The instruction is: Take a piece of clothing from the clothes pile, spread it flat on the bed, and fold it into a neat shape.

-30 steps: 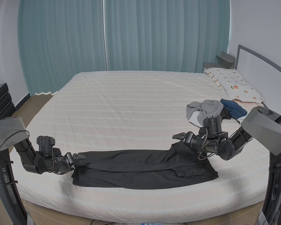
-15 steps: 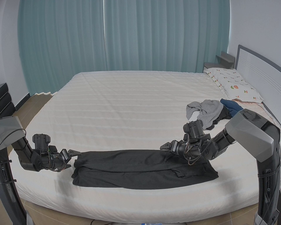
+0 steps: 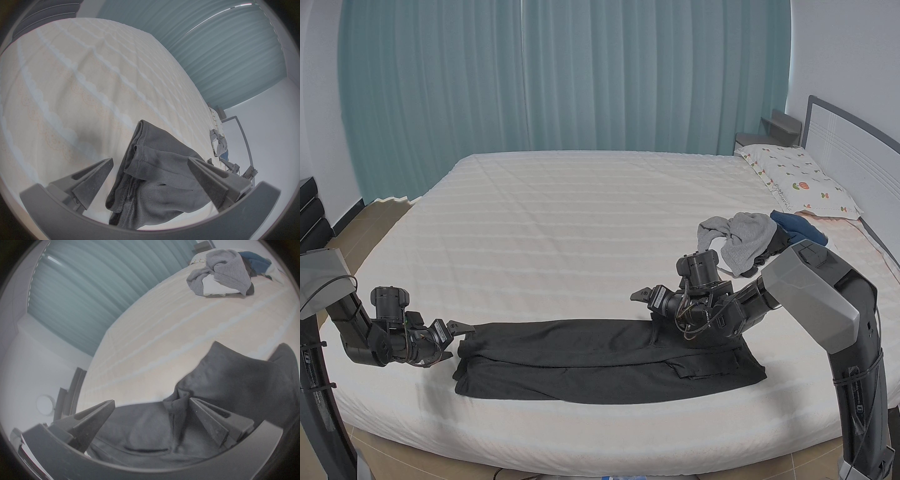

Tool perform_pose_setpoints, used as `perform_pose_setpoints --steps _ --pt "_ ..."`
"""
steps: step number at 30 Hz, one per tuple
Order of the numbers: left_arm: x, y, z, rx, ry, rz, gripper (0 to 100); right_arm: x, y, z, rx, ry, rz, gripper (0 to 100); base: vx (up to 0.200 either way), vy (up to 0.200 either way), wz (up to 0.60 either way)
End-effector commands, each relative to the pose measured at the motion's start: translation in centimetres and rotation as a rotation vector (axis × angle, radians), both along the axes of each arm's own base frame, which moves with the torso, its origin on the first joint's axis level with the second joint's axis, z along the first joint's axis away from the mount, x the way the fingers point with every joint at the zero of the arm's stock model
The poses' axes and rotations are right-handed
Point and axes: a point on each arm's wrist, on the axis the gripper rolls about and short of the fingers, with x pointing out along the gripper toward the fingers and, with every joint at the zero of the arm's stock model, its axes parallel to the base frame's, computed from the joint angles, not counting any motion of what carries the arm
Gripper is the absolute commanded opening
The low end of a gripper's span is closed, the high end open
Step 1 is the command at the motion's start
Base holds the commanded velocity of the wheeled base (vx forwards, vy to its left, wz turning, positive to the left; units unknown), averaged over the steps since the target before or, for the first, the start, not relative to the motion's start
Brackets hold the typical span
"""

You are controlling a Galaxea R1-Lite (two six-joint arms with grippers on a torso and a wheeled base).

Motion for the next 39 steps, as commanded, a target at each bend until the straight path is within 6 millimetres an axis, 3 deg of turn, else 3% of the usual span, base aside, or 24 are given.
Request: perform_pose_setpoints --steps 1,11,13,17,23,28,33,39 --pt "0.0 -0.1 -0.2 0.000 0.005 -0.002 100 0.6 1.1 -0.4 0.028 -0.024 -0.004 100 0.000 0.000 0.00" --pt "0.0 -0.1 -0.3 0.001 0.006 -0.003 100 0.9 0.9 -0.8 0.025 -0.038 -0.036 100 0.000 0.000 0.00" --pt "0.0 -0.1 -0.3 0.000 0.007 -0.002 100 1.1 -0.7 1.5 0.027 -0.086 -0.075 100 0.000 0.000 0.00" --pt "0.0 -0.1 -0.3 0.000 0.007 -0.002 100 0.6 -3.6 3.2 -0.010 -0.100 -0.094 100 0.000 0.000 0.00" --pt "0.0 -0.1 -0.3 0.000 0.007 -0.002 100 -1.1 -8.5 2.4 -0.157 -0.081 -0.056 100 0.000 0.000 0.00" --pt "0.0 -0.1 -0.3 0.000 0.007 -0.002 100 -1.9 -11.3 1.5 -0.200 -0.057 -0.015 100 0.000 0.000 0.00" --pt "0.0 -0.1 -0.3 0.000 0.007 -0.002 100 -1.7 -13.0 0.9 -0.244 -0.063 -0.003 100 0.000 0.000 0.00" --pt "0.0 -0.1 -0.2 0.000 0.005 -0.002 100 -1.7 -13.1 0.8 -0.223 -0.059 0.012 100 0.000 0.000 0.00"
